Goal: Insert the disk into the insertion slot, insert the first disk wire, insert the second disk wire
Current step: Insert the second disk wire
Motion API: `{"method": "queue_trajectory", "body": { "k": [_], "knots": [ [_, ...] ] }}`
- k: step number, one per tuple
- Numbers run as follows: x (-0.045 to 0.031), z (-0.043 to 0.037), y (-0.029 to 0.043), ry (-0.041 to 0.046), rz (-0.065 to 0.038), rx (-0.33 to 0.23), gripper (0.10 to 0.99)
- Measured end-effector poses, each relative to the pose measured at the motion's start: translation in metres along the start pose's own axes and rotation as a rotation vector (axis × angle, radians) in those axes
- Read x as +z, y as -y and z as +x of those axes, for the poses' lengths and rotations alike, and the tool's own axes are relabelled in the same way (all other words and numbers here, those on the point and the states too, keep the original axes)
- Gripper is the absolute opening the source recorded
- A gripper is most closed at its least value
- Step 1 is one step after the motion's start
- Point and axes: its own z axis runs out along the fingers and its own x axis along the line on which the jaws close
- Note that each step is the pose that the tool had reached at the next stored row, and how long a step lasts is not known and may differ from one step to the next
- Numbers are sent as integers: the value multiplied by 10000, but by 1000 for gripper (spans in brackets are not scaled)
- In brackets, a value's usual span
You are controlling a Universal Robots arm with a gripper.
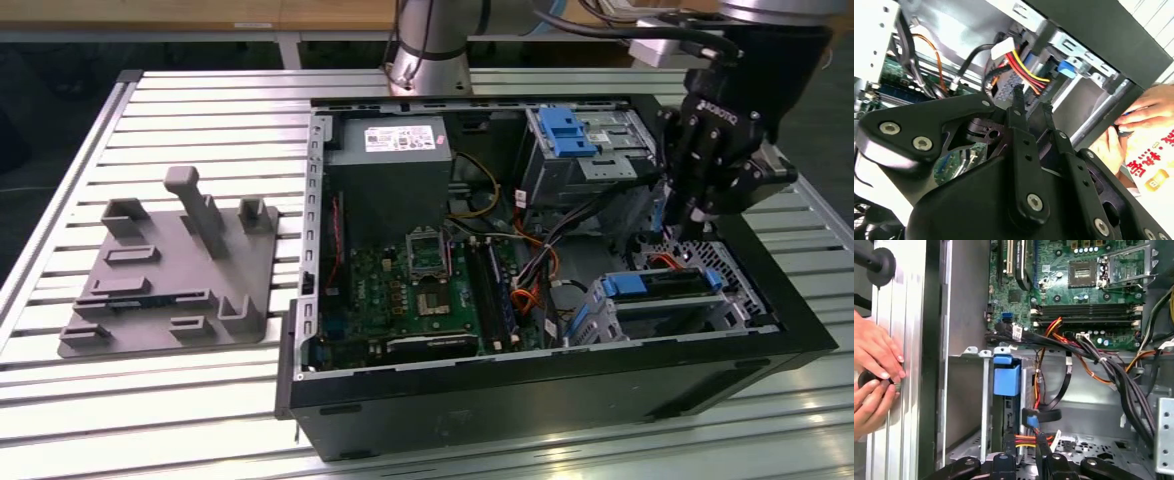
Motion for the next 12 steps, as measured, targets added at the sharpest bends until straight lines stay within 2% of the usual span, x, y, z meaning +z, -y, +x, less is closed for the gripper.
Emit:
{"method": "queue_trajectory", "body": {
  "k": [3, 9, 12],
  "knots": [
    [-16, -69, -37, -91, 8, -9, 298],
    [-17, -72, -137, -489, 22, -97, 298],
    [-13, -75, -188, -592, 30, -137, 298]
  ]
}}
